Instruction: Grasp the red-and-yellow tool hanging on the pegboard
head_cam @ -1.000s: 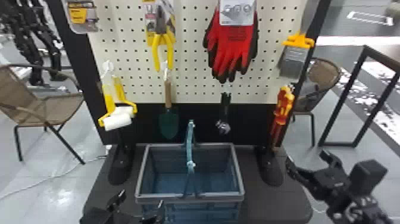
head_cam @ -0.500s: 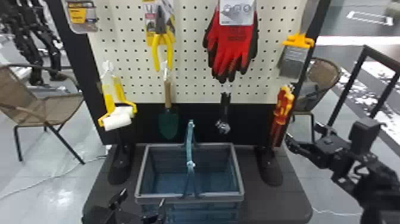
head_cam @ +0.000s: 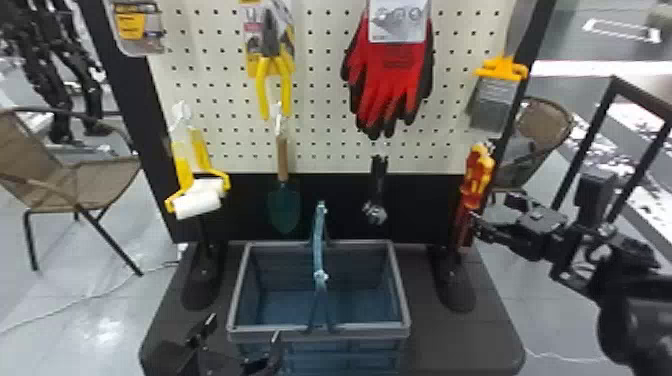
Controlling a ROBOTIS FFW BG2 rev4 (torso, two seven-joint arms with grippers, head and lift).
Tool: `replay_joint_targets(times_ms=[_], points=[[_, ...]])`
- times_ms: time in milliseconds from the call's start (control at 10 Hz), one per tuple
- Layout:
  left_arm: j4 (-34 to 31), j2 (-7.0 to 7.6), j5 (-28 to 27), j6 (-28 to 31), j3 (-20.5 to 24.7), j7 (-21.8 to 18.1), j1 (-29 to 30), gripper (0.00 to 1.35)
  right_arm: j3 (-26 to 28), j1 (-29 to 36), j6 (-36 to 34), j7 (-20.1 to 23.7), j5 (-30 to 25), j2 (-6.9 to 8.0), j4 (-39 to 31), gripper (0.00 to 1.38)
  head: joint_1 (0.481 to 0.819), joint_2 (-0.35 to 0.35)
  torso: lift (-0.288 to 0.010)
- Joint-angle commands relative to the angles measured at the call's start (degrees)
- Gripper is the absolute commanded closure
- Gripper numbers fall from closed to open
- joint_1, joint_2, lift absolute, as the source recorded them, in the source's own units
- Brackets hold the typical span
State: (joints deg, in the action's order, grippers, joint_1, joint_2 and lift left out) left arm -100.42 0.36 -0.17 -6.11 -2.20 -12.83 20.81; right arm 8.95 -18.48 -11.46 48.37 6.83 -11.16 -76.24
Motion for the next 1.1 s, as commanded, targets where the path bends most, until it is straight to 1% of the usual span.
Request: replay_joint_targets(times_ms=[0, 300, 400, 500, 700, 800, 900, 1000], points=[[0.4, 0.0, 0.1, 0.0, -0.3, 0.0, -0.4, 0.13, -0.3, -2.3, -0.1, 0.9, 0.8, 0.0, 2.9, 0.09, 0.549, 0.0, -0.1], [0.8, -0.18, 0.1, -0.2, -0.6, -0.1, -0.9, 0.13, -3.5, -5.0, -1.1, 2.8, 2.7, -0.7, 6.4, 0.09, 0.549, 0.0, -0.1], [0.9, -0.18, 0.1, -0.2, -0.6, -0.1, -1.0, 0.13, -5.3, -6.1, -1.1, 3.7, 4.6, -1.14, 8.4, 0.09, 0.549, 0.0, -0.1], [1.0, -0.18, 0.1, -0.2, -0.6, -0.2, -1.1, 0.13, -6.6, -7.0, -1.3, 4.5, 4.4, -1.49, 9.1, 0.09, 0.549, 0.0, -0.1], [1.1, -0.18, 0.1, -0.3, -0.6, -0.3, -1.1, 0.13, -8.2, -7.6, -1.9, 4.9, 4.7, -1.76, 9.2, 0.09, 0.549, 0.0, -0.1], [1.1, -0.18, 0.1, -0.2, -0.7, -0.3, -1.1, 0.13, -8.2, -7.7, -2.1, 5.0, 4.4, -1.85, 9.2, 0.13, 0.549, 0.0, -0.1], [1.1, -0.09, 0.1, -0.3, -0.7, -0.3, -1.1, 0.13, -8.3, -7.7, -2.2, 5.0, 4.1, -1.93, 9.1, 0.25, 0.549, 0.0, -0.1], [1.1, -0.09, 0.1, -0.3, -0.7, -0.3, -1.2, 0.13, -8.3, -7.8, -2.2, 4.9, 3.9, -1.93, 9.1, 0.5, 0.549, 0.0, -0.1]])
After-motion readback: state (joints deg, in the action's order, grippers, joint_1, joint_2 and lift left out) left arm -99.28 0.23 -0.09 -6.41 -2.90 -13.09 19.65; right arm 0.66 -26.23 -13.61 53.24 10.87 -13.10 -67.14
